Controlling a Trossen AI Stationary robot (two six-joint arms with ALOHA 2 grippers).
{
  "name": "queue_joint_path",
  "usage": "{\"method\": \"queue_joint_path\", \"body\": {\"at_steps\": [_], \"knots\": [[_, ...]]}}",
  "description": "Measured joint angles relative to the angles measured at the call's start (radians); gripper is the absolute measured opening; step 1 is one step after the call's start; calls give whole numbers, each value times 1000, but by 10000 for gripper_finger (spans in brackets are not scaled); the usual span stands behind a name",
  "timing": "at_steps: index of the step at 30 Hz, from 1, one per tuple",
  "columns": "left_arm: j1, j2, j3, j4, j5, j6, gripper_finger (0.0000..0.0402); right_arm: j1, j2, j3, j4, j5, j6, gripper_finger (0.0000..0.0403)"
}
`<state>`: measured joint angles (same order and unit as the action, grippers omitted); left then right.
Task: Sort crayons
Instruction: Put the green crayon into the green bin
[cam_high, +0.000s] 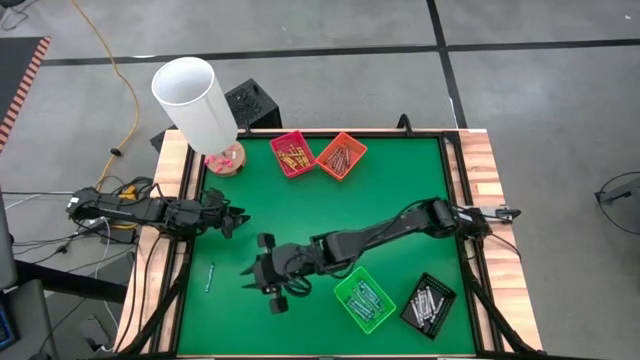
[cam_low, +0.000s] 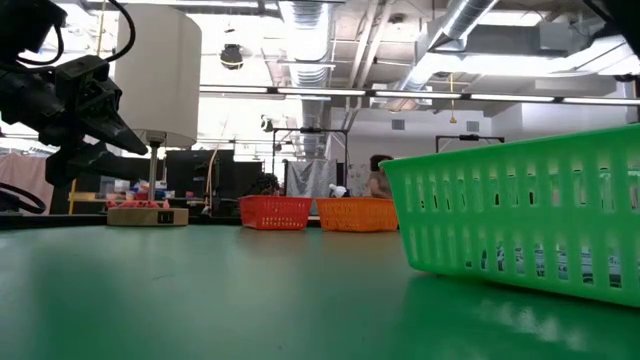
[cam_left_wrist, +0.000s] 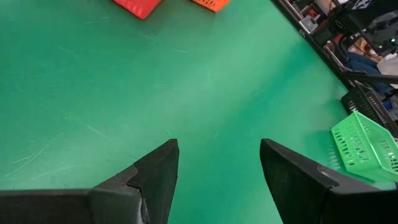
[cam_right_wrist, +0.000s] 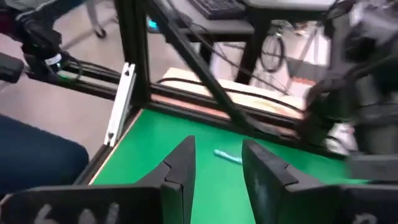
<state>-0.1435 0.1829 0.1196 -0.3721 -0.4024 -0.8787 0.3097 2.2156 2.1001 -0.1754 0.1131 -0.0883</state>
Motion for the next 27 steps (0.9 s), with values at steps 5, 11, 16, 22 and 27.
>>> {"method": "queue_joint_path", "body": {"at_steps": [5, 11, 16, 22, 27], "knots": [[0, 0, 0, 0, -1, 0, 215, 40, -22, 212, -353, 84, -3, 127], [0, 0, 0, 0, -2, -2, 215, 119, -154, 189, -528, 216, 8, 127], [0, 0, 0, 0, -29, 1, 215, 176, -261, 189, -740, 340, 173, 122], [0, 0, 0, 2, -56, 62, 215, 238, -312, 189, -936, 347, 360, 118], [0, 0, 0, 4, -118, 71, 215, 290, -315, 187, -1142, 360, 507, 118]]}}
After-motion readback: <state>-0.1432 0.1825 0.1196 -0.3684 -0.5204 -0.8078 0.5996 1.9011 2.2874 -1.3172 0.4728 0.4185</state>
